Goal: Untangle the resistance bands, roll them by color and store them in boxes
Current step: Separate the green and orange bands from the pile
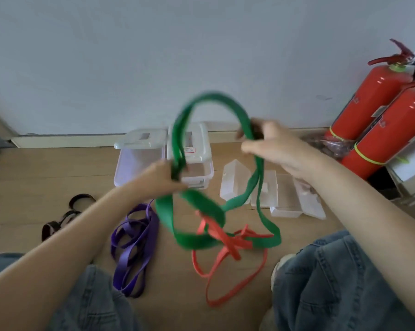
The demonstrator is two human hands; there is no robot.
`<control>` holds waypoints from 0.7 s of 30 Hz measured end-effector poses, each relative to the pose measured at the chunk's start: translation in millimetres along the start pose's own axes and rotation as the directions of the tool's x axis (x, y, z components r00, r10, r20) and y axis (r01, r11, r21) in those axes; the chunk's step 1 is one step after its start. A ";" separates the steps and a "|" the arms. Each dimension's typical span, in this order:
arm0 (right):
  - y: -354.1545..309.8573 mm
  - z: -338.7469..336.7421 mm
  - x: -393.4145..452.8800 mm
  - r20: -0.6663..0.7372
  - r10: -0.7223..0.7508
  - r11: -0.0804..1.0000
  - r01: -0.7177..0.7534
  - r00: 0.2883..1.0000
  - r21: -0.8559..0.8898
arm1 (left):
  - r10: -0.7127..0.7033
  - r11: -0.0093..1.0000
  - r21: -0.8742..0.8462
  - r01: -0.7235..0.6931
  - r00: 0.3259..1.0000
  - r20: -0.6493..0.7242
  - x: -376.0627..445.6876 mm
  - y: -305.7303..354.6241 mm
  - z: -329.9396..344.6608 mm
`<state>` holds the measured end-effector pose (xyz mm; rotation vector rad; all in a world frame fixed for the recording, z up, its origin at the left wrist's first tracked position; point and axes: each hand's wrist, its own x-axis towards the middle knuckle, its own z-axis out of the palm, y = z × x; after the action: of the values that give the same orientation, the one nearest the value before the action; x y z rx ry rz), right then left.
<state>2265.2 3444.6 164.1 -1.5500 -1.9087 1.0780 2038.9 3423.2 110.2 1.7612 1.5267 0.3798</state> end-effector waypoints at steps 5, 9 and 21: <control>24.5 17.5 2.0 0.294 0.321 0.701 -0.017 0.900 -0.713 | 0.092 0.994 0.034 -0.099 0.982 0.167 -5.5 10.1 15.8; 17.4 26.7 2.6 0.410 0.040 0.911 0.136 0.911 -0.389 | 0.192 0.981 -0.044 -0.188 0.976 0.100 -7.3 24.8 5.8; -11.7 31.5 0.0 0.227 -0.170 0.866 0.036 0.959 0.498 | 0.156 0.966 -0.191 -0.177 0.980 -0.119 11.4 -3.2 33.7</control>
<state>2234.5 3434.9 154.8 -1.0466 -1.6662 1.6336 2061.6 3422.2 82.7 1.7365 1.3610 0.6953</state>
